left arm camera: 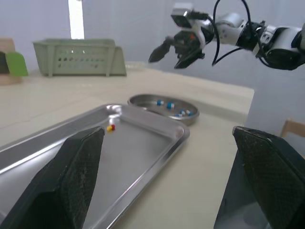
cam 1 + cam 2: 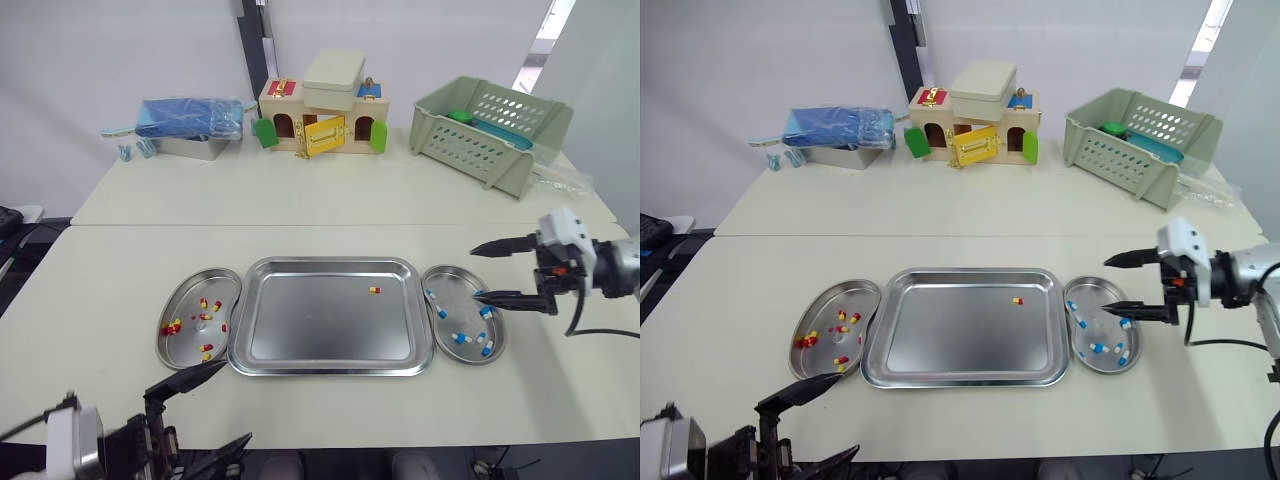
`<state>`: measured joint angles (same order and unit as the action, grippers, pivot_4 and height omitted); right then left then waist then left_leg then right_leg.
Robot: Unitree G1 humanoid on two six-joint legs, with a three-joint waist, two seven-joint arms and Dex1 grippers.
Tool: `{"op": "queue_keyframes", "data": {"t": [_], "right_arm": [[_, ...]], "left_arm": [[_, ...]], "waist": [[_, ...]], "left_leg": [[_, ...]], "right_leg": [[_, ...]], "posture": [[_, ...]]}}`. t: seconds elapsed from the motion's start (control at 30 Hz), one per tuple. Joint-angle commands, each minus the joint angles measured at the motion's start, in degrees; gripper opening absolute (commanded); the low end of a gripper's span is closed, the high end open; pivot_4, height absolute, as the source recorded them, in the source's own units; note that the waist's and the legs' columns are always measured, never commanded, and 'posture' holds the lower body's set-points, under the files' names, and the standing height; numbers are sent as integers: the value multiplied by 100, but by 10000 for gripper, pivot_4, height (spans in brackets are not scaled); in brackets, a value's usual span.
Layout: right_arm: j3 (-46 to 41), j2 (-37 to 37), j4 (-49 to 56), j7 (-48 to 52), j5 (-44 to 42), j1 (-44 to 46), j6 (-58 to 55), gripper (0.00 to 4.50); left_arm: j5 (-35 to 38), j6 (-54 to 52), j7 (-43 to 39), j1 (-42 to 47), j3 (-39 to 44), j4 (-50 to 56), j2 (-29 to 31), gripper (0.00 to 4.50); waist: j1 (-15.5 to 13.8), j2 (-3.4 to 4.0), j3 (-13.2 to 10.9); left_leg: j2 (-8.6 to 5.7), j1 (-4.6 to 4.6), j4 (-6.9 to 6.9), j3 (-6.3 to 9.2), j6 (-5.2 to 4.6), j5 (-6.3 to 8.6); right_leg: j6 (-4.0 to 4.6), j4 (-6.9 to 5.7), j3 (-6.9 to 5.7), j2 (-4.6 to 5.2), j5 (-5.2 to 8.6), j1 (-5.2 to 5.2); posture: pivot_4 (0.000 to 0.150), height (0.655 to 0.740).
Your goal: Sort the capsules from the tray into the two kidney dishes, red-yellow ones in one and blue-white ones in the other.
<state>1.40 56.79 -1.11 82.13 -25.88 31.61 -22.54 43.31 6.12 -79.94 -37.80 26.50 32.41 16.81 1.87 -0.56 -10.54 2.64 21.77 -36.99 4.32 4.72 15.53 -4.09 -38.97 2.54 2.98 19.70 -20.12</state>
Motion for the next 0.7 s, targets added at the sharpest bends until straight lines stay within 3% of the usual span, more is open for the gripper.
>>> {"op": "queue_keyframes", "data": {"t": [0.03, 0.33, 0.7], "right_arm": [[453, -111, 400, -125, 235, 566, -516, 45000], [1688, -1172, 215, -996, 1198, 1474, -1265, 45000], [1835, -1724, 4, -1159, 1471, 1476, -1091, 45000]], "left_arm": [[-112, 631, -86, -141, -141, -253, -240, 44636], [-208, 1557, -163, -146, -393, -949, -441, 44636], [-313, 1644, 464, -342, -531, -620, -254, 44636]], "waist": [[-2, -1, 0], [0, -8, -2], [1, -8, -2]], "left_leg": [[0, 1, 0, 1, 0, 0], [-1, 10, 0, 4, 0, 0], [-1, 12, 1, 6, -1, 0]], "right_leg": [[0, 1, -1, -1, 0, 0], [0, 2, -3, 0, 0, -11], [0, 2, -4, 0, 0, -12]], "posture": [[1500, 7400], [1500, 7400], [1500, 7400]]}}
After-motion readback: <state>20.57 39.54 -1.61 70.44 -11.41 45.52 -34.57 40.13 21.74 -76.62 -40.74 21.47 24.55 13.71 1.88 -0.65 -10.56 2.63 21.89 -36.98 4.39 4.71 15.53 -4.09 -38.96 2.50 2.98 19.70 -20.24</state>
